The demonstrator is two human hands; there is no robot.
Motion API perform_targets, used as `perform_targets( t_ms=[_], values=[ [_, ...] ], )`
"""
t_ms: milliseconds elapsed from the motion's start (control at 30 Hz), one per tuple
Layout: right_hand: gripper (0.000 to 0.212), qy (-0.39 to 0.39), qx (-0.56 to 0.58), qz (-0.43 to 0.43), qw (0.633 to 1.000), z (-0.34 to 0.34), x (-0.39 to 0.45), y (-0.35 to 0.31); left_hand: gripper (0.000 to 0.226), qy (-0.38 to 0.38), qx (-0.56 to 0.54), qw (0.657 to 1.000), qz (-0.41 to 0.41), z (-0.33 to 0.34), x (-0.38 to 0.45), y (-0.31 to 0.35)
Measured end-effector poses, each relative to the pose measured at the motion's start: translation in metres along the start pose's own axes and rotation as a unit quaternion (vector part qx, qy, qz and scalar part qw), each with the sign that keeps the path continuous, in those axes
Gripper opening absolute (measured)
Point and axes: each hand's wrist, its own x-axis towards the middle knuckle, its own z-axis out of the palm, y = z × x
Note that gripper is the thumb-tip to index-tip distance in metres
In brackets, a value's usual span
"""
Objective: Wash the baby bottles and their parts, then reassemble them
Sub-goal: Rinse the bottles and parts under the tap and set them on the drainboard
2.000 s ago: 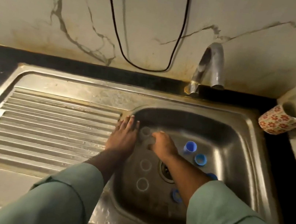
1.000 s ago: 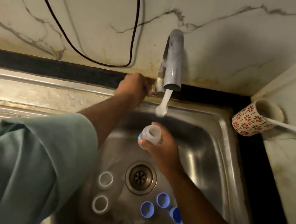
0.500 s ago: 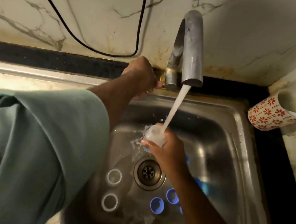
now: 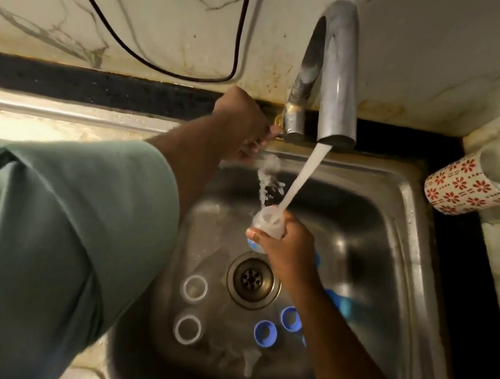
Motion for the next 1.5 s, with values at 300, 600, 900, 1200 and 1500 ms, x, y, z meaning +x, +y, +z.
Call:
perform_targets(
  t_ms=[300, 600, 900, 1200, 1500],
  values=[
    [0.047, -0.085, -0.020, 0.037, 0.996, 0.006, 0.000, 0.008, 0.016, 0.021, -0.045, 0.998, 0.034, 0.001, -0.004, -0.009],
    [0.039, -0.134, 0.030, 0.194, 0.971, 0.006, 0.005, 0.012, 0.021, 0.062, -0.088, 0.994, 0.006, 0.009, -0.010, -0.012],
    [0.036, -0.147, 0.322, 0.496, 0.793, 0.016, 0.037, 0.013, 0.025, 0.099, -0.092, 0.990, 0.032, 0.016, -0.016, -0.013],
    [0.012, -0.188, 0.211, 0.432, 0.856, 0.007, 0.061, 0.030, 0.027, 0.129, -0.069, 0.987, 0.070, 0.020, -0.012, -0.019],
    [0.015, -0.174, 0.241, 0.407, 0.863, 0.009, 0.056, 0.013, 0.033, 0.157, -0.047, 0.981, 0.107, 0.024, -0.020, -0.023]
  ],
)
